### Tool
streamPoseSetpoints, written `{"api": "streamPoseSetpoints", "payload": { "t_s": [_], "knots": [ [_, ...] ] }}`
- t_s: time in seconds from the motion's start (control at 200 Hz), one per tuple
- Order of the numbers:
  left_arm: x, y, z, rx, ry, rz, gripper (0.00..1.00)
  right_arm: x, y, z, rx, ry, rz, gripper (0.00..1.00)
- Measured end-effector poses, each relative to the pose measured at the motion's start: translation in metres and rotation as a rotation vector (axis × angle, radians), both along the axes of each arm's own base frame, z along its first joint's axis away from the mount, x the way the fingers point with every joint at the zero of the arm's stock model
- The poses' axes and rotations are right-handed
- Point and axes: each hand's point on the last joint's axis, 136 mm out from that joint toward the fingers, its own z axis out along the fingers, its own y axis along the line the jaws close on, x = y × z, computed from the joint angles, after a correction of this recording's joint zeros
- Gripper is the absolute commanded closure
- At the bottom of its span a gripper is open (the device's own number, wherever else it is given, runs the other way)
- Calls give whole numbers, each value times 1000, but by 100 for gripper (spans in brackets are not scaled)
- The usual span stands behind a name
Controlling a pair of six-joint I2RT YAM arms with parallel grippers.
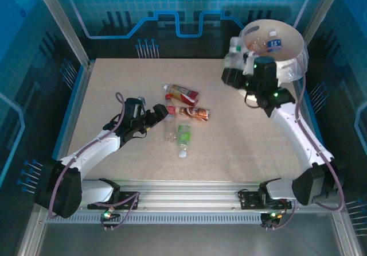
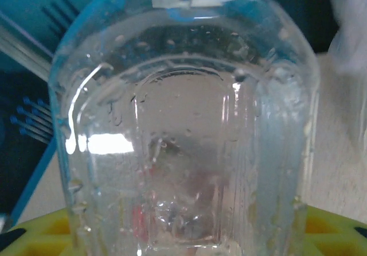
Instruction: Put the plastic bottles in the bin
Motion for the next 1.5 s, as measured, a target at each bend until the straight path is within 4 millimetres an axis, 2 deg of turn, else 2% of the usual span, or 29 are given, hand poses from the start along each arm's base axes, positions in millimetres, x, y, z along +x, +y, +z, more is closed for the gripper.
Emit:
{"api": "streamPoseSetpoints", "payload": {
  "t_s": [0.165, 0.36, 0.465, 0.605, 0.665, 0.81, 0.92, 1.066, 1.266, 1.501],
  "knots": [
    [0, 0, 0, 0, 0, 0, 1, 44, -45, 44, 42, -74, -95, 60],
    [0, 0, 0, 0, 1, 0, 1, 84, -94, 62, 104, -84, -205, 59],
    [0, 0, 0, 0, 1, 0, 1, 109, -123, 59, 155, -63, -277, 58],
    [0, 0, 0, 1, 1, 0, 1, 141, -151, 40, 198, -4, -352, 54],
    [0, 0, 0, 1, 2, 0, 1, 153, -153, 32, 203, 24, -359, 48],
    [-1, 0, -2, 4, 7, -1, 1, 177, -146, 20, 205, 79, -344, 23],
    [-2, 1, -2, 5, 11, -1, 1, 181, -141, 17, 195, 105, -330, 12],
    [-2, 1, -2, 6, 11, -2, 1, 177, -136, 12, 186, 131, -322, 6],
    [-2, 1, -2, 6, 10, -3, 1, 169, -136, 14, 169, 136, -316, 1],
    [-2, -1, -8, 11, 24, -9, 1, 141, -134, 35, 133, 109, -304, 0]
  ]
}}
